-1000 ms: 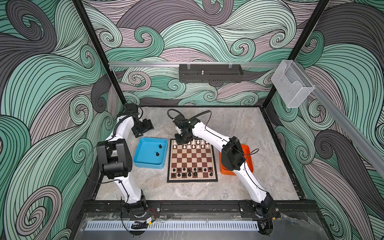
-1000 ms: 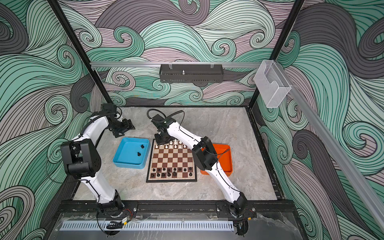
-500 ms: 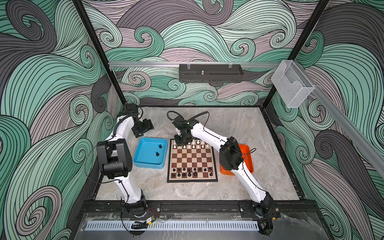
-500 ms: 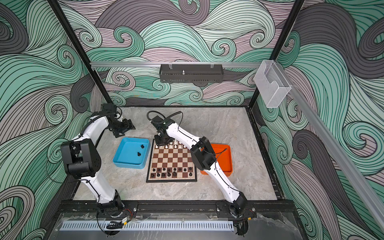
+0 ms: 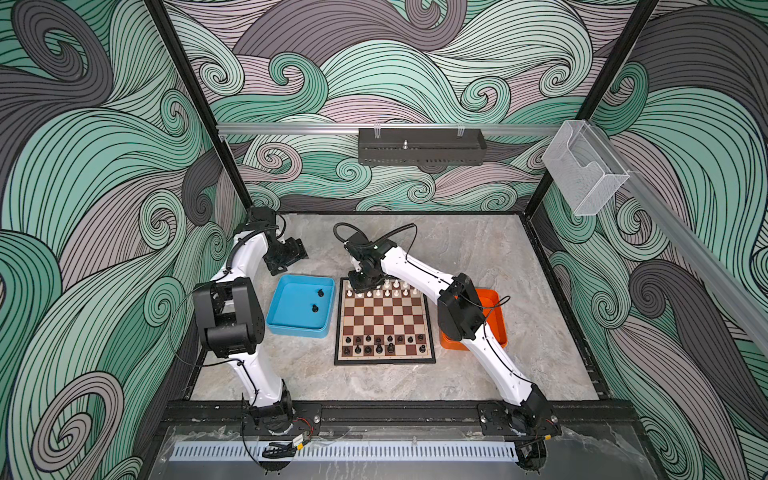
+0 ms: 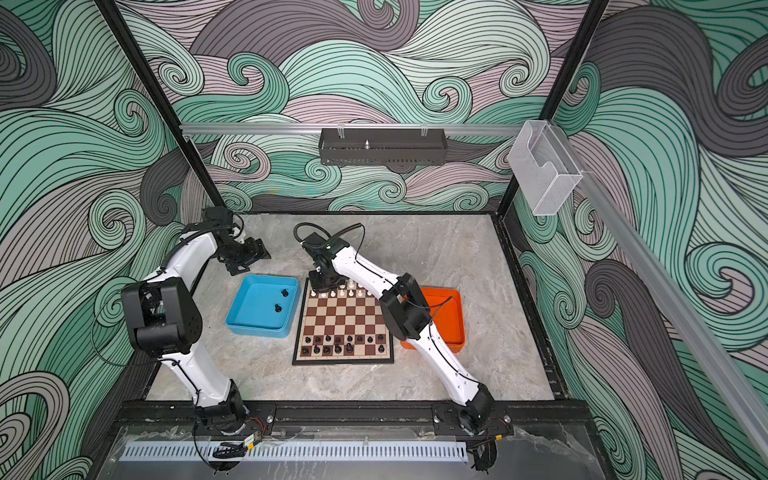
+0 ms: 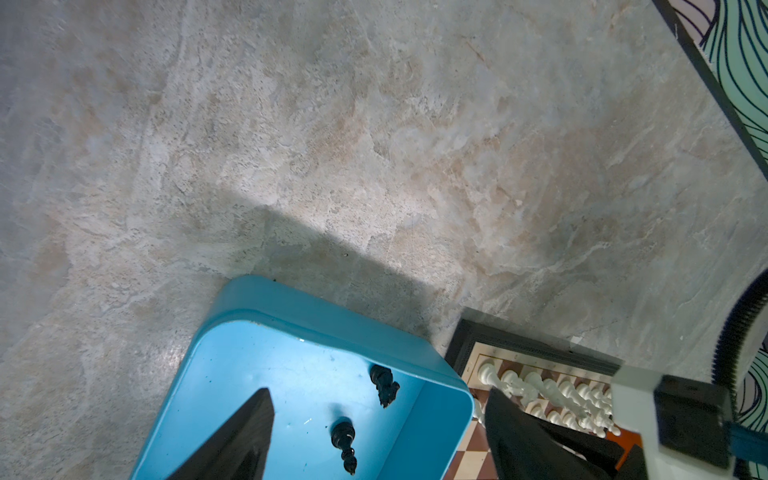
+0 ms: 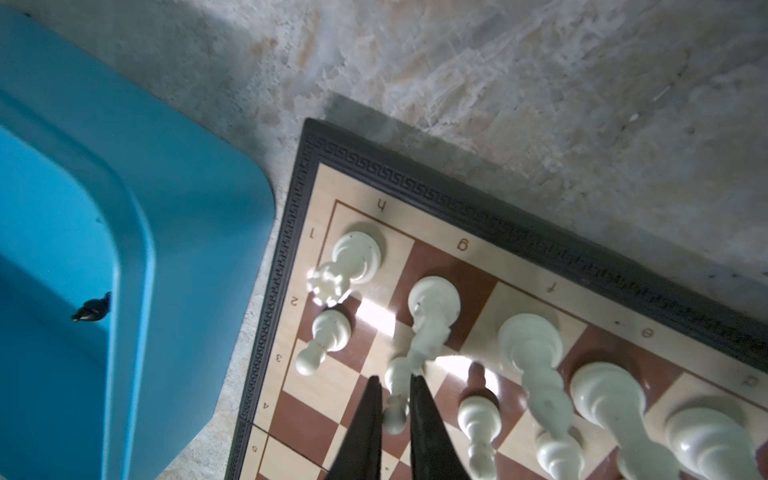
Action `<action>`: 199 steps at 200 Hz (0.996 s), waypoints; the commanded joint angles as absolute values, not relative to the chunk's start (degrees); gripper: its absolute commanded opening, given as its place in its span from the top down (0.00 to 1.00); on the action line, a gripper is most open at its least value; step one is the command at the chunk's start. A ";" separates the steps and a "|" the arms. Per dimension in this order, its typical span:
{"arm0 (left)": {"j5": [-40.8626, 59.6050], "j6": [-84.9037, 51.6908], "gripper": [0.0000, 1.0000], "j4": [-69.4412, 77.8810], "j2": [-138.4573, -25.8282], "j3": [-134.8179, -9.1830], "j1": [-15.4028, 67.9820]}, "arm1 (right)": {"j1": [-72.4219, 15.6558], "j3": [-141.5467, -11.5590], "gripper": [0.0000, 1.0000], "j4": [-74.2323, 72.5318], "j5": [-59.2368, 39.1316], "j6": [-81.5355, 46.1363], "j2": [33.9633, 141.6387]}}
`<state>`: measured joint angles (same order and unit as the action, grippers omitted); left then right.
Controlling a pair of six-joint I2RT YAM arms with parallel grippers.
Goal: Set up the chess pieces on the board
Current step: 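Lower the white pawn into the second row from the board's far edge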
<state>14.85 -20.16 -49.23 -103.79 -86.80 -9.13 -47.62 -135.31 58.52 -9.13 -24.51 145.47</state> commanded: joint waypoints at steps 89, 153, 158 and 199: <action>15.90 -20.67 0.18 -49.48 -104.94 -86.58 -9.84 | -47.79 -137.98 0.84 59.46 -9.49 -24.96 147.33; 16.00 -20.62 0.18 -49.36 -104.88 -86.49 -9.92 | -47.75 -137.99 0.80 59.45 -8.27 -24.51 144.96; 16.00 -20.67 0.18 -49.37 -104.95 -86.48 -9.88 | -47.71 -137.91 0.79 59.49 -8.21 -24.52 144.69; 15.91 -20.65 0.18 -49.37 -104.80 -86.46 -9.93 | -47.72 -136.90 0.76 59.45 -6.77 -24.00 141.42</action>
